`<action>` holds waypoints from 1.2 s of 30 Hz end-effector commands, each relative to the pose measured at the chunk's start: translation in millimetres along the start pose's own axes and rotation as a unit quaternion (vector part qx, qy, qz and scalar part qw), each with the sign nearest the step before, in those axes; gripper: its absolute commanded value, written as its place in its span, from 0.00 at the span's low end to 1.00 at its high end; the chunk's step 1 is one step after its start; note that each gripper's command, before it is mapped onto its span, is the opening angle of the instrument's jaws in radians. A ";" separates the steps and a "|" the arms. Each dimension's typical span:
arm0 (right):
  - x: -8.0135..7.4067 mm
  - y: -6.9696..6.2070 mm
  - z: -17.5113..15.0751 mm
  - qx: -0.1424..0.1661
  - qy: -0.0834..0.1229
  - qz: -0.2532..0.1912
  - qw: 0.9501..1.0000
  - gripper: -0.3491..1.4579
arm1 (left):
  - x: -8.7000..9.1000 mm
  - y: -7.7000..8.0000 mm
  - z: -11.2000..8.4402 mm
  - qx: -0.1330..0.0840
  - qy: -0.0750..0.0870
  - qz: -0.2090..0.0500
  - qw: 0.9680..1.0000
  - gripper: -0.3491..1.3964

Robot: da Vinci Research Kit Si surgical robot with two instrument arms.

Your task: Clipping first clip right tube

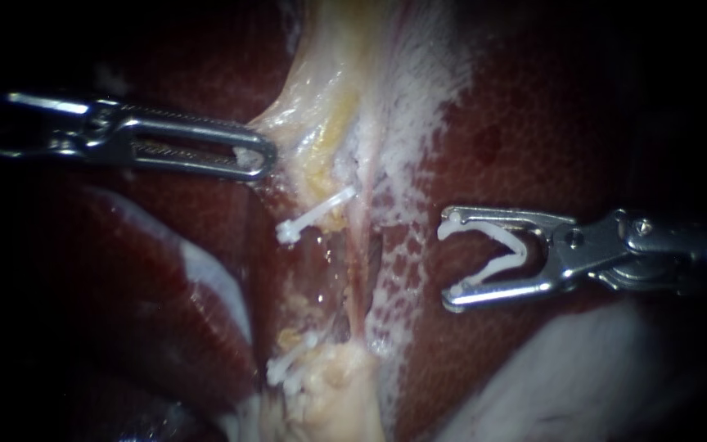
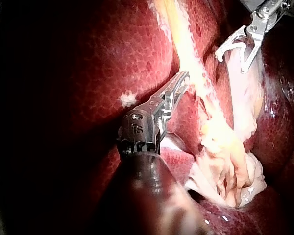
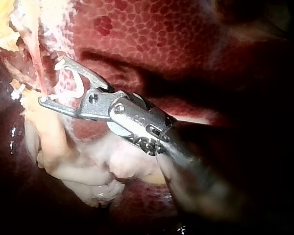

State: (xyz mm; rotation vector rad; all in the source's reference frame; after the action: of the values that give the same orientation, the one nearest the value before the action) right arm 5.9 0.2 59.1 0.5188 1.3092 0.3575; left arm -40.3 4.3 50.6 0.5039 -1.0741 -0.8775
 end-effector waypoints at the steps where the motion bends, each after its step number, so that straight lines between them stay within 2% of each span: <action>1: 0.0 0.0 0.0 0.000 0.000 0.000 1.000 0.52 | 0.0 0.0 0.0 0.000 0.000 0.000 1.000 0.02; 12: -0.4 -0.2 0.5 -0.001 0.000 -0.001 1.000 0.52 | -0.1 0.0 -0.2 0.001 0.000 0.000 1.000 0.02; 16: -0.9 -0.4 1.6 -0.004 0.000 -0.003 1.000 0.52 | -1.1 0.3 -1.2 0.006 0.002 -0.003 1.000 0.02; 20: -1.5 -0.8 2.8 -0.003 -0.001 0.003 1.000 0.52 | -2.8 0.6 -2.8 -0.002 0.000 -0.007 1.000 0.02; 24: -2.1 -1.1 4.2 0.001 -0.001 0.009 1.000 0.52 | -4.1 0.8 -4.3 -0.006 -0.008 -0.012 1.000 0.02; 36: -3.1 -0.9 8.2 0.007 -0.003 0.026 1.000 0.52 | -4.5 -0.3 -4.8 -0.007 -0.012 -0.011 1.000 0.02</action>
State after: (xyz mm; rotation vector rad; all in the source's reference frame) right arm 13.5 -3.5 62.6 0.5727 1.2934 0.3946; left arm -37.0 7.5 45.9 0.4974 -1.0850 -0.9115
